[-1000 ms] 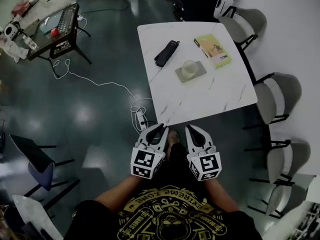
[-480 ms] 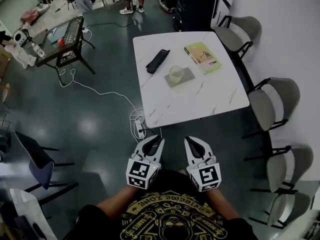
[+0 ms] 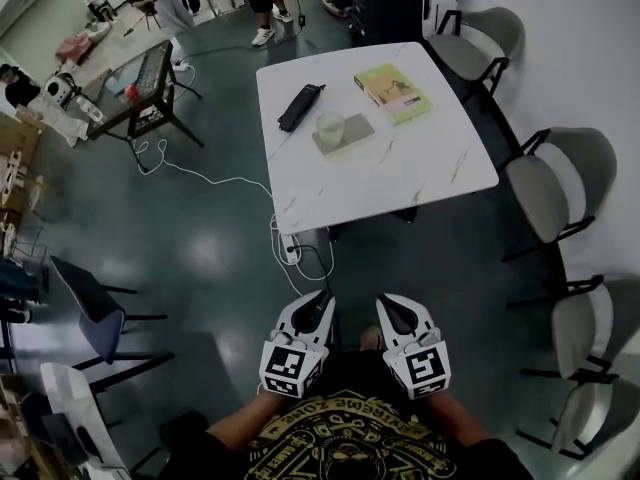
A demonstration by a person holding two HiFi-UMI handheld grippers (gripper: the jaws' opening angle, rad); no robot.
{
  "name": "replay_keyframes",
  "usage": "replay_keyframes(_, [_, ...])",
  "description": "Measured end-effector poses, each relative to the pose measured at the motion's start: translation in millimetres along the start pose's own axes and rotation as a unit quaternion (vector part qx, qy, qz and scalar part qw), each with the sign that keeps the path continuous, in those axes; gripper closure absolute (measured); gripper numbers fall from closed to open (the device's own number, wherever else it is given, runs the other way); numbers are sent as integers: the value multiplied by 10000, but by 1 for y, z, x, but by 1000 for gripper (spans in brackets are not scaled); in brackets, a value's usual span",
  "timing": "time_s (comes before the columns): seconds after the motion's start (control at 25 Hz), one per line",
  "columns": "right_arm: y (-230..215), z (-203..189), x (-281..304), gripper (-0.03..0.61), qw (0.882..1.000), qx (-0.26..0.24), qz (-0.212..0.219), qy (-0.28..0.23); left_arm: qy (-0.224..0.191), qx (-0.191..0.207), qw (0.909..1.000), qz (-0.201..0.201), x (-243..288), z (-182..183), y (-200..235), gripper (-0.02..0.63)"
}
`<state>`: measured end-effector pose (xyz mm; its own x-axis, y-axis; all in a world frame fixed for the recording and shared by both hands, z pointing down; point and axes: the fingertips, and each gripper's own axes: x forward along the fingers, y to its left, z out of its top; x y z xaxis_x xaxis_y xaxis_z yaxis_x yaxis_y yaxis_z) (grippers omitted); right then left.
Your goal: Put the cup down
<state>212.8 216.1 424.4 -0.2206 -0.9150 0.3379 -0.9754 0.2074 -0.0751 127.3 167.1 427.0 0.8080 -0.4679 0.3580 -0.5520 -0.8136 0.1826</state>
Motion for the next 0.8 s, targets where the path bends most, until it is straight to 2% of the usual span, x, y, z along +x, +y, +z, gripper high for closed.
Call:
replay_keyframes(0.28, [3,-35,-16,575,9993,280,100,209,481,-375,9980,146,-7,-53,-10,552])
replay_keyframes(0.52, [-22,-39,-34,575,9990,247,-267,263,272,-549,9981,99,10,-36,-15,552])
replay_keyframes(0.8, [-22,-36,-37,575,9993,263,-191,163,359,-373,9987,-13,17,-35,-27,552])
